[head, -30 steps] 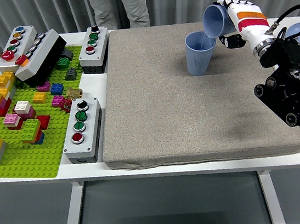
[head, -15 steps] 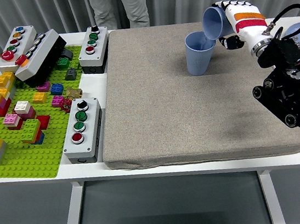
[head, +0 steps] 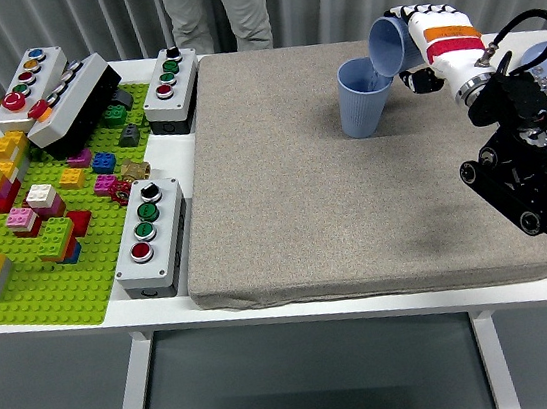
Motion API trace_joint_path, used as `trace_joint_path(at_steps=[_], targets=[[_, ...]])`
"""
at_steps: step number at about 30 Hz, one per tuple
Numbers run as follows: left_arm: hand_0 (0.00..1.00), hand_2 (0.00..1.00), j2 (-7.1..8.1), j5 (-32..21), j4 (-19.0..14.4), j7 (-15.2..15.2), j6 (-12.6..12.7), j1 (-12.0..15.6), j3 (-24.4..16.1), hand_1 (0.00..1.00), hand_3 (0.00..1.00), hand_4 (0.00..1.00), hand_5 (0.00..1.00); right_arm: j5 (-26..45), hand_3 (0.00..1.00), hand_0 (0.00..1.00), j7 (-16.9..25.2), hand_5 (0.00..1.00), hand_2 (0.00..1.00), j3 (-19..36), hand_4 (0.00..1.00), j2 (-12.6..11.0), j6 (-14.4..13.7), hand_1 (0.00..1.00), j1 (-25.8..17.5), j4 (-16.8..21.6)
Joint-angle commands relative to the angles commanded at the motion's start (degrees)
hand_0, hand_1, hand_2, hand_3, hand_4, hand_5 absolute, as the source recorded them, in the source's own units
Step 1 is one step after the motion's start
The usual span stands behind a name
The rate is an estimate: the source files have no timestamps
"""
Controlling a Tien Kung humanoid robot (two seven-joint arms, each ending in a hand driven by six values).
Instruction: Pick cup pour cup place
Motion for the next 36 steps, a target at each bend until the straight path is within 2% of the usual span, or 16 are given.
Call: trace_joint_path(at_steps=[36], targets=[[0.845, 0.901, 0.04, 0.67, 0.0, 0.19, -0.11, 0.03, -0.67, 0.857, 0.791, 0.601, 0.998, -0.82, 0.56, 0.813, -1.49, 0.02, 0.544, -1.48, 0.683, -0.52, -1.25, 0.664, 1.0, 0.76]])
